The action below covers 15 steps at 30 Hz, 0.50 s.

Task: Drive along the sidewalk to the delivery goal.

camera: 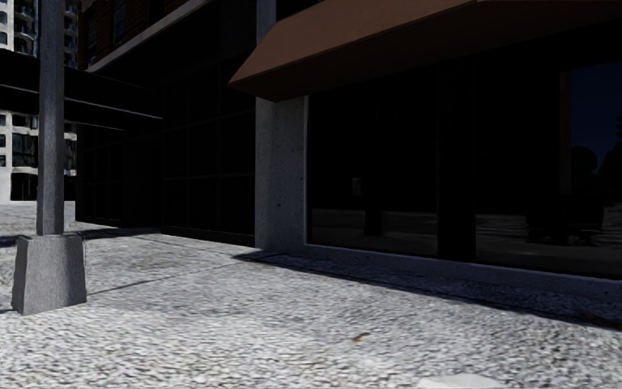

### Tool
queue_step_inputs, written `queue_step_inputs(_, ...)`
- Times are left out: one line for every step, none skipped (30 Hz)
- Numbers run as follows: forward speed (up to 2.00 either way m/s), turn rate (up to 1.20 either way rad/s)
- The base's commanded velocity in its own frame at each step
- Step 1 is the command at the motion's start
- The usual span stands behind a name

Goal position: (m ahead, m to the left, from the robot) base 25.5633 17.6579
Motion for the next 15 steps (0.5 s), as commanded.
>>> queue_step_inputs(2.0,0.28)
queue_step_inputs(2.0,0.17)
queue_step_inputs(2.0,0.13)
queue_step_inputs(2.0,0.07)
queue_step_inputs(2.0,0.03)
queue_step_inputs(2.0,0.03)
queue_step_inputs(2.0,0.01)
queue_step_inputs(2.0,0.01)
queue_step_inputs(2.0,0.0)
queue_step_inputs(2.0,0.0)
queue_step_inputs(2.0,0.0)
queue_step_inputs(2.0,0.0)
queue_step_inputs(2.0,0.0)
queue_step_inputs(2.0,0.0)
queue_step_inputs(2.0,0.0)
